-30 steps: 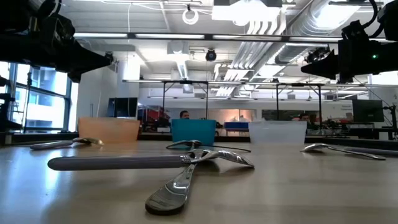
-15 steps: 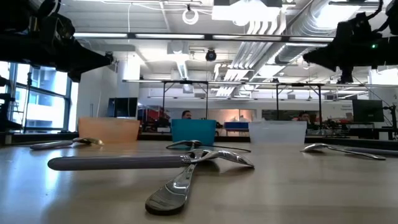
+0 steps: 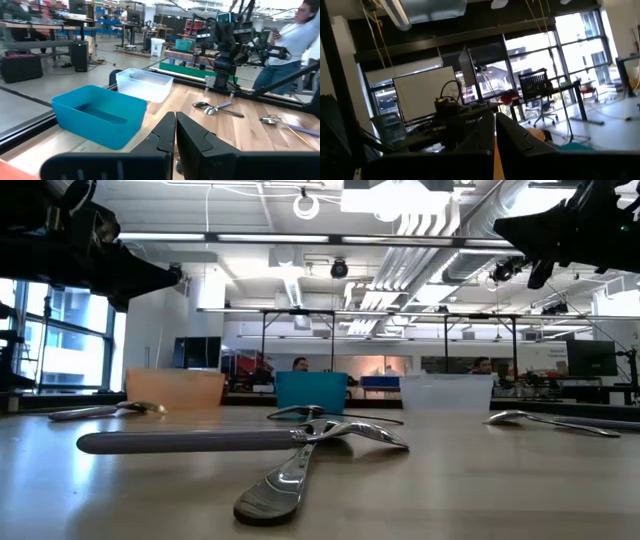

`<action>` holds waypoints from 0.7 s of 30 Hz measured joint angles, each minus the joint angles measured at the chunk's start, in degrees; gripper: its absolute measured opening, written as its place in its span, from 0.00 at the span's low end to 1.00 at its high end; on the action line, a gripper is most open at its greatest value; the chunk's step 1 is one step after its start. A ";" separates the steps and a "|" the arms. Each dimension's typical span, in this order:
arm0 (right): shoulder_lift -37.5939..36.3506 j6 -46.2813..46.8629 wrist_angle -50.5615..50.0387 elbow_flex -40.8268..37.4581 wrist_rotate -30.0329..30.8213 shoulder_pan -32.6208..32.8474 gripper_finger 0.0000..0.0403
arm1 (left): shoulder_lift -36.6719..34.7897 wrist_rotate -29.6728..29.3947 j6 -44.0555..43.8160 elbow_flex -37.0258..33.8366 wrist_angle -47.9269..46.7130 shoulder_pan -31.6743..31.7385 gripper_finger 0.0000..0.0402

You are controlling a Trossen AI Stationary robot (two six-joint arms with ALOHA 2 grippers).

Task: Sort silverware by color (type)
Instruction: Put the top right purple spoon into the transparent bin

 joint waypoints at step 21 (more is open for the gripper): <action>1.65 19.96 -0.81 0.13 15.68 -0.11 0.00 | 0.01 -1.08 0.35 0.00 0.95 0.01 0.01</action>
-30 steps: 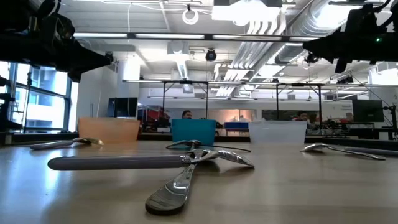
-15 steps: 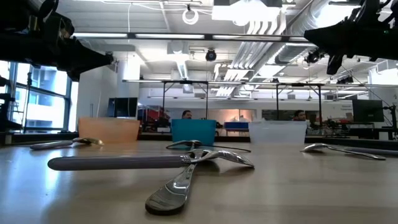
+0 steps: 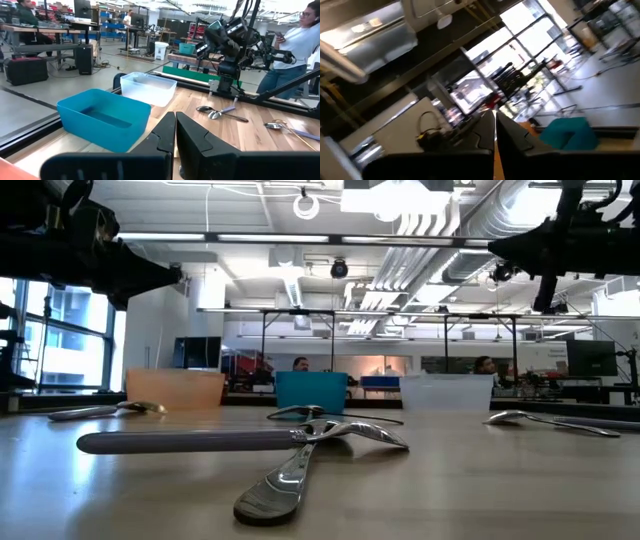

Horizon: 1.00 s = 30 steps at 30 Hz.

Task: Sort silverware by color (type)
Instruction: Put the top right purple spoon into the transparent bin

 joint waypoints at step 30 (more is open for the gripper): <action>0.09 -14.80 -7.93 0.09 0.92 0.34 0.00 | 0.00 0.02 -0.06 0.00 -2.22 -0.01 0.01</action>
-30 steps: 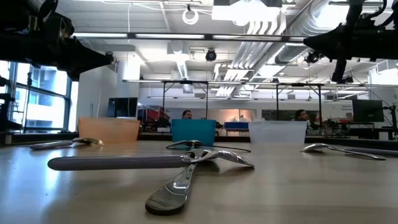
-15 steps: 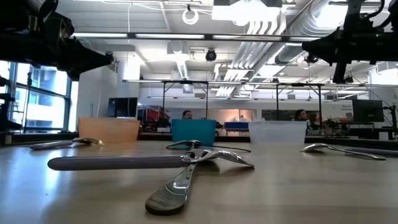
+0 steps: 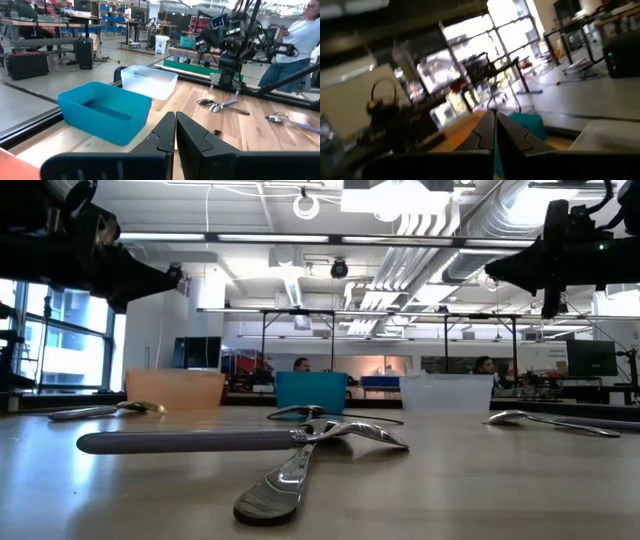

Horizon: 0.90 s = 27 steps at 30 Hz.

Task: Sort silverware by color (type)
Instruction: Put the top right purple spoon into the transparent bin

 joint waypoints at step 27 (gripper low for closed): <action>34.68 -2.47 -33.64 26.19 3.08 21.31 0.00 | 0.11 1.36 6.87 0.00 -0.04 0.01 0.01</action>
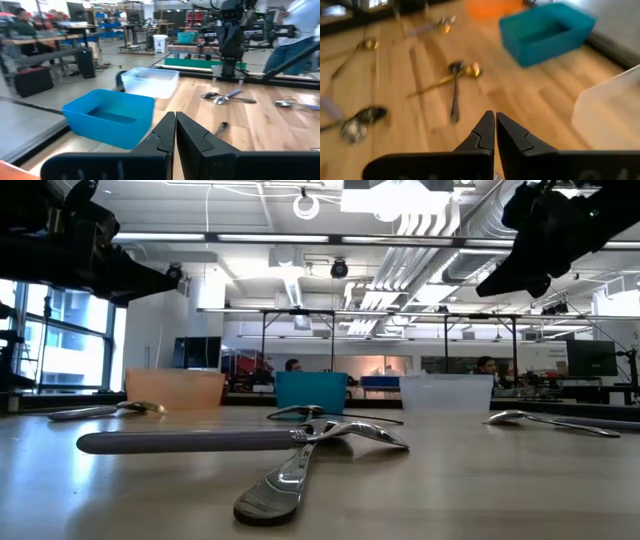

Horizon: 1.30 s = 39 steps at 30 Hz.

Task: Sort silverware by color (type)
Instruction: Put the top right purple spoon into the transparent bin

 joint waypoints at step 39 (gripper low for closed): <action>32.02 15.60 -15.62 -1.01 -12.72 1.48 0.46 | 0.11 -2.71 -0.02 0.00 3.75 0.00 0.01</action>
